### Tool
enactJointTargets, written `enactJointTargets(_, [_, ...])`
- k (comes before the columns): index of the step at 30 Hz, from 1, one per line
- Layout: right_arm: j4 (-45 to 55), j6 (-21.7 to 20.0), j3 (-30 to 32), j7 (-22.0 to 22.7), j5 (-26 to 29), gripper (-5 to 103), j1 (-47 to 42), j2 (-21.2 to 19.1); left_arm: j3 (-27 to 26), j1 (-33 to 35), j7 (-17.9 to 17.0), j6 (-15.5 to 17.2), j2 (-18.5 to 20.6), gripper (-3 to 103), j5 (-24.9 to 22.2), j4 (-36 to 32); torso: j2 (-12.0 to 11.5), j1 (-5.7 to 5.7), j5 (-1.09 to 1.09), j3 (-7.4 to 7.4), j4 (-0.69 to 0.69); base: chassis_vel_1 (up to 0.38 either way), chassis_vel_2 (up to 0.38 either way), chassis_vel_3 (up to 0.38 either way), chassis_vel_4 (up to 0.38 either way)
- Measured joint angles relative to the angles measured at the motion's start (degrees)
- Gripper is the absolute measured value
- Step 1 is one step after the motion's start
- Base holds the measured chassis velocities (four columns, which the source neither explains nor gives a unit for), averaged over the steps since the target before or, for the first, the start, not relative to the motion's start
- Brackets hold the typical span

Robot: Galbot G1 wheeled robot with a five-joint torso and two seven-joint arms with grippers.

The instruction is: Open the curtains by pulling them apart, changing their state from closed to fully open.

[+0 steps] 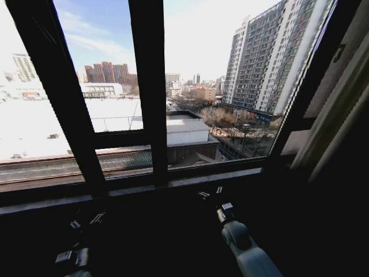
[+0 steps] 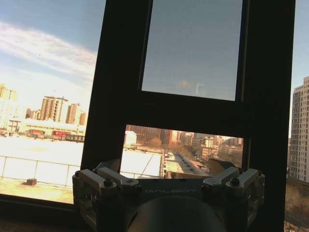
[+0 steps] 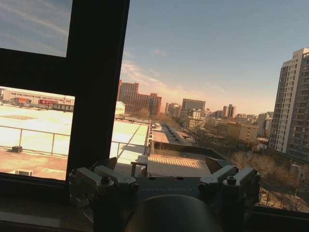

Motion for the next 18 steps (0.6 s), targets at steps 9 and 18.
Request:
enactJointTargets(9, [0.0, 0.0, 0.0, 0.0, 0.0, 100, 0.0, 0.0, 0.0, 0.0, 0.0, 0.0, 0.0, 100, 0.0, 0.0, 0.0, -0.04, 0.02, -0.02, -0.02, -0.137, -0.112, 0.145, 0.115])
enactJointTargets(18, [0.0, 0.0, 0.0, 0.0, 0.0, 100, 0.0, 0.0, 0.0, 0.0, 0.0, 0.0, 0.0, 100, 0.0, 0.0, 0.0, -0.07, -0.01, -0.02, 0.00, -0.027, -0.080, 0.037, 0.070])
